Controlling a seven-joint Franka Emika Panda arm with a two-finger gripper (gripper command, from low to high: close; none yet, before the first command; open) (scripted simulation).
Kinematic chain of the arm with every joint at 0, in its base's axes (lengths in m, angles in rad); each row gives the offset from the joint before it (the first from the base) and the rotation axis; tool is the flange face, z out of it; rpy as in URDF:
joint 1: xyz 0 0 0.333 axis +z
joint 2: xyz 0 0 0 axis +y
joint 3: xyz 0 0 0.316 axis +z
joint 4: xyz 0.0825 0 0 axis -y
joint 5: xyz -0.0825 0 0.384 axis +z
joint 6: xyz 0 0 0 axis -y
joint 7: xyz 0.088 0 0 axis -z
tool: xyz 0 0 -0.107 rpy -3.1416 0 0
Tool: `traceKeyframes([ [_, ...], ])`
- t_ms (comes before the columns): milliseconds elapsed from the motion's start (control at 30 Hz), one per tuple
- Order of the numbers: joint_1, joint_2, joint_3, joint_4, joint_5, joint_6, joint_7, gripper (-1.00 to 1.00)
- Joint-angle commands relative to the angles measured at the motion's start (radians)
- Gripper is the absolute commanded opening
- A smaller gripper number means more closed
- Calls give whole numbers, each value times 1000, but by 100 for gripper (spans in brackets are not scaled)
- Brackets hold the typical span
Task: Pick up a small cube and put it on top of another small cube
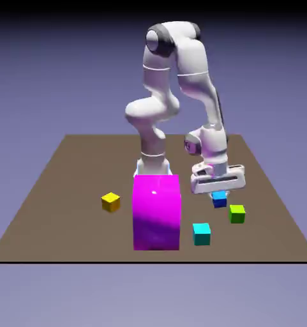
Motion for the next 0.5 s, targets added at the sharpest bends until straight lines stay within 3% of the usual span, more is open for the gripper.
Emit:
traceKeyframes([
  [0,6,0,-13,11,-18,-20,43,-100],
  [467,96,5,-193,167,-277,-293,652,-100],
])
